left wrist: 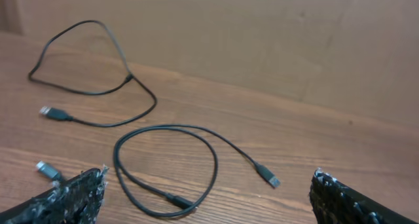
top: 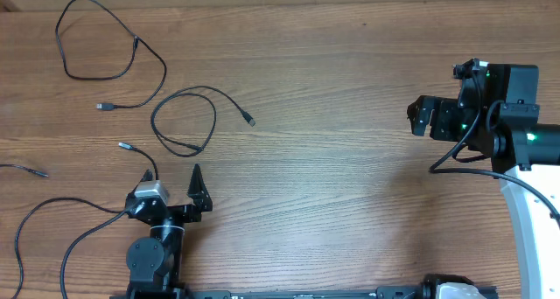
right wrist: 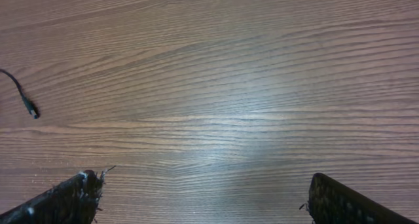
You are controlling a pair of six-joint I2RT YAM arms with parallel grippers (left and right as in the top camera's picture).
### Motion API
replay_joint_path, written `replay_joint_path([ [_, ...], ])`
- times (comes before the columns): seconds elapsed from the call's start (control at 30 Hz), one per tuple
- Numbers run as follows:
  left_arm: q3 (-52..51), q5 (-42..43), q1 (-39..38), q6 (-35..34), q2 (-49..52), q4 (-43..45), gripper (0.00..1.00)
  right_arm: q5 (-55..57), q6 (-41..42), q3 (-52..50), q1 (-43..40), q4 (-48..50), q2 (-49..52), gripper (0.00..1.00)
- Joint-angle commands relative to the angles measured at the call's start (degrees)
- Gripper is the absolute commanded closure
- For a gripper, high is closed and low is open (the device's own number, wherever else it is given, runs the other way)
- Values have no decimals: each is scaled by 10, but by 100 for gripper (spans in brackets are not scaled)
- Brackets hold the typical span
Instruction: Untangle cables
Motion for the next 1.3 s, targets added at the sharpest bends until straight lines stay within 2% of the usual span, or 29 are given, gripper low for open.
replay_joint_path([
  [0.0,-2,33,7,58,-6,-3,0,6,-5,16,1,3,-5,0],
  [0.17,-2,34,7,88,-6,-3,0,6,-5,16,1,3,-5,0],
  [1.27,-2,35,7,77,-5,-2,0,6,-5,16,1,3,-5,0],
])
